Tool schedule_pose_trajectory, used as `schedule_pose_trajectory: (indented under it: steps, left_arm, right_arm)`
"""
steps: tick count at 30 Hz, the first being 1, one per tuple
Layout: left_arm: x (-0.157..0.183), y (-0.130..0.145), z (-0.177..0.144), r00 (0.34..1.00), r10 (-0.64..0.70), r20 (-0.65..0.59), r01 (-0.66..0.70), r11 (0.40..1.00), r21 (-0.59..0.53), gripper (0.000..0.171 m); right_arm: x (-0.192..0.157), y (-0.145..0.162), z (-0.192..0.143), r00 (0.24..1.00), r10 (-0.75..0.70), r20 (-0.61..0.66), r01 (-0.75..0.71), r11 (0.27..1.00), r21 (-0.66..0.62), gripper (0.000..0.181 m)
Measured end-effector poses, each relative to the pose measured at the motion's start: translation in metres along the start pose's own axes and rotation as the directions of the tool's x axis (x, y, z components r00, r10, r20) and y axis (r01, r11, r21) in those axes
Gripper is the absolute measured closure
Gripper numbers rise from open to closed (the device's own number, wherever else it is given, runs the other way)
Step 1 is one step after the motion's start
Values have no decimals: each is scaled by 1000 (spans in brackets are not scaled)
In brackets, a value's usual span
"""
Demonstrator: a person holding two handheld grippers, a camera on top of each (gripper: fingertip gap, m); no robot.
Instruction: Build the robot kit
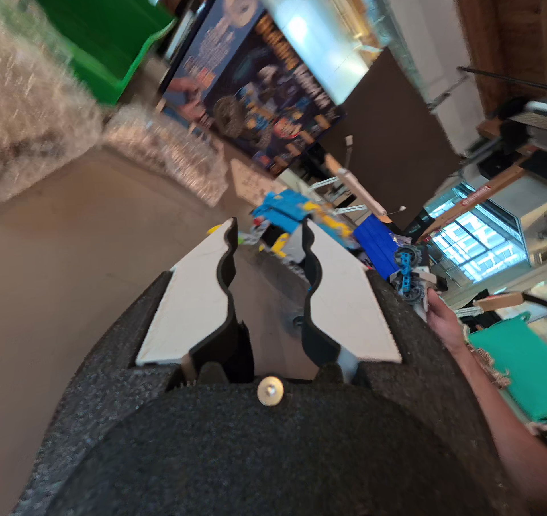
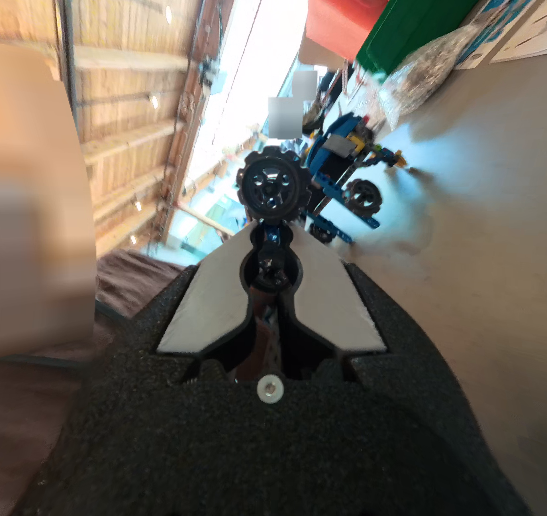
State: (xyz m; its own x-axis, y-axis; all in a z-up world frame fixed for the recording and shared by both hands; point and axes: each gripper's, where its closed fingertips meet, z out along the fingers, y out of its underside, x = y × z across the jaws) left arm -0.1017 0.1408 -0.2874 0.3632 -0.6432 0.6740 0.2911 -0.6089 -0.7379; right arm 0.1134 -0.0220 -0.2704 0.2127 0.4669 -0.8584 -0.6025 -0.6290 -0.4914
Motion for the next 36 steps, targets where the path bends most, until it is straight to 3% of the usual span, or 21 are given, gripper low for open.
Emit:
schedule_pose_trajectory:
  steps: [3,6,8,11,15,19,23,27,32,36]
  left_arm:
    - [49,-2,-7,979,176,-103,-170,983,66,129]
    - [127,47,5,908,260,-329,-306,947,-99,130]
    - [165,89,12,879,140,-456,-291,915,-280,125]
    - [200,120,12,816,-155,-557,-133,887,-442,121]
    - [207,135,12,727,-424,-540,58,822,-567,125]
    - [214,141,7,705,-404,-583,32,840,-542,158]
    - [211,138,9,715,-425,-555,68,832,-550,158]
    - [201,126,15,714,-465,-524,149,832,-535,159]
    - [196,118,19,697,-495,-518,200,829,-523,159]
    - [198,117,18,686,-501,-527,205,829,-520,159]
  right_arm:
    - [-16,19,14,994,-103,34,106,986,-128,172]
    - [-30,51,30,981,-167,101,188,946,-264,172]
    - [-40,68,39,972,-181,148,220,925,-311,173]
    - [-52,83,44,962,-176,207,240,909,-341,171]
    - [-58,95,49,958,-164,236,244,897,-369,171]
    - [-57,105,53,957,-181,228,262,875,-408,171]
    - [-53,99,55,964,-171,201,238,892,-383,165]
    - [-49,93,56,959,-225,175,274,895,-351,146]
    - [-28,102,57,925,-370,85,371,831,-415,131]
    - [-30,108,61,900,-425,102,426,801,-422,136]
